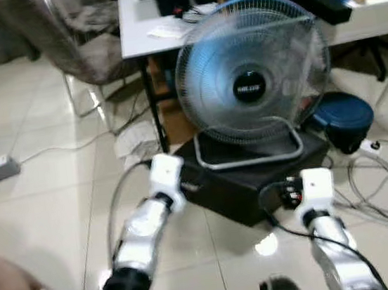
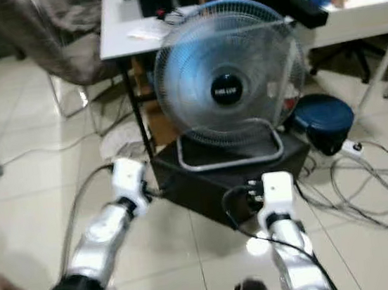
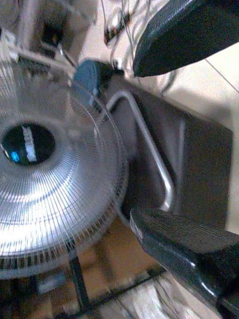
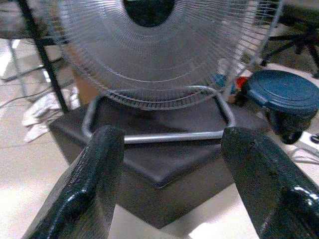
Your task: Move the pillow to the sofa from floor
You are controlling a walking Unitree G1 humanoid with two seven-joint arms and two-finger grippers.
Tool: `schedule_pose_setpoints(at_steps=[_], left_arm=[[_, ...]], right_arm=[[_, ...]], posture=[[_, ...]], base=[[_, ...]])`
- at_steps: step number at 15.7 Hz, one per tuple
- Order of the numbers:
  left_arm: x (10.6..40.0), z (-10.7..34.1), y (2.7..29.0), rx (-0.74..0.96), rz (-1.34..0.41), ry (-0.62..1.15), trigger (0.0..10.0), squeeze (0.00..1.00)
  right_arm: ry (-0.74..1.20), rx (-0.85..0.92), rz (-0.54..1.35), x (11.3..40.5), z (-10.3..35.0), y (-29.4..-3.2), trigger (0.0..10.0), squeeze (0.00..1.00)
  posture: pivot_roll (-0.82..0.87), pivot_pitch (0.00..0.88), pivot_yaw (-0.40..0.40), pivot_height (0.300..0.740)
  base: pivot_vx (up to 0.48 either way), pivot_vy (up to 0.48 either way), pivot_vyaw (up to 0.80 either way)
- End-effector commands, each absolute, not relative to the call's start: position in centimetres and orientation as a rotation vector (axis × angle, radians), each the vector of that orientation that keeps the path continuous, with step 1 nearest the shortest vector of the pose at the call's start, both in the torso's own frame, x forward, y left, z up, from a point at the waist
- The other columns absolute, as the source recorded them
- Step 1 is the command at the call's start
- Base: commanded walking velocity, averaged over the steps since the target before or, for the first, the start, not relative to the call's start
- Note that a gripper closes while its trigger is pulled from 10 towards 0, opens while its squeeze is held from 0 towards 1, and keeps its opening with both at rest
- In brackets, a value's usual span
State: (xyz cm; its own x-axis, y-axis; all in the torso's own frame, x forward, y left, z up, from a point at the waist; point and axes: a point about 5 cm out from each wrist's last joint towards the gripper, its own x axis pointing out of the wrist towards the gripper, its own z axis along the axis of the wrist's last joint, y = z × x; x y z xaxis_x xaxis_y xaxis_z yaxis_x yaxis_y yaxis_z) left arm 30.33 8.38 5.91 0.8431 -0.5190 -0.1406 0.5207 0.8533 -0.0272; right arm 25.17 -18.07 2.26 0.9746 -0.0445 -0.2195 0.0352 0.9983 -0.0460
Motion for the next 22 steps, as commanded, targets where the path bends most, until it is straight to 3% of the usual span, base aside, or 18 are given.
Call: schedule_pose_setpoints(at_steps=[1,9,12,22], left_arm=[[30.5,5.8,9.3,0.039,-0.529,0.147,10.0,0.00],[30.0,5.3,8.9,0.062,-0.550,0.155,10.0,0.00],[29.8,5.0,8.8,0.071,-0.555,0.170,10.0,0.00],[29.3,4.6,9.0,0.065,-0.553,0.191,10.0,0.00]], right_arm=[[0.209,-0.036,-0.022,25.4,2.4,-17.4,10.0,0.00],[0.226,-0.036,-0.016,25.1,1.8,-16.9,10.0,0.00],[0.222,-0.009,0.059,25.1,1.9,-16.1,10.0,0.00],[0.240,0.023,0.056,24.8,1.6,-16.5,10.0,0.00]], posture=[[-0.01,0.000,0.060,0.677],[0.00,0.000,0.067,0.677],[0.01,0.000,0.059,0.677],[0.01,0.000,0.061,0.677]], base=[[0.480,0.000,0.00],[0.480,0.000,0.00],[0.000,0.000,0.53],[0.000,0.000,0.71]])
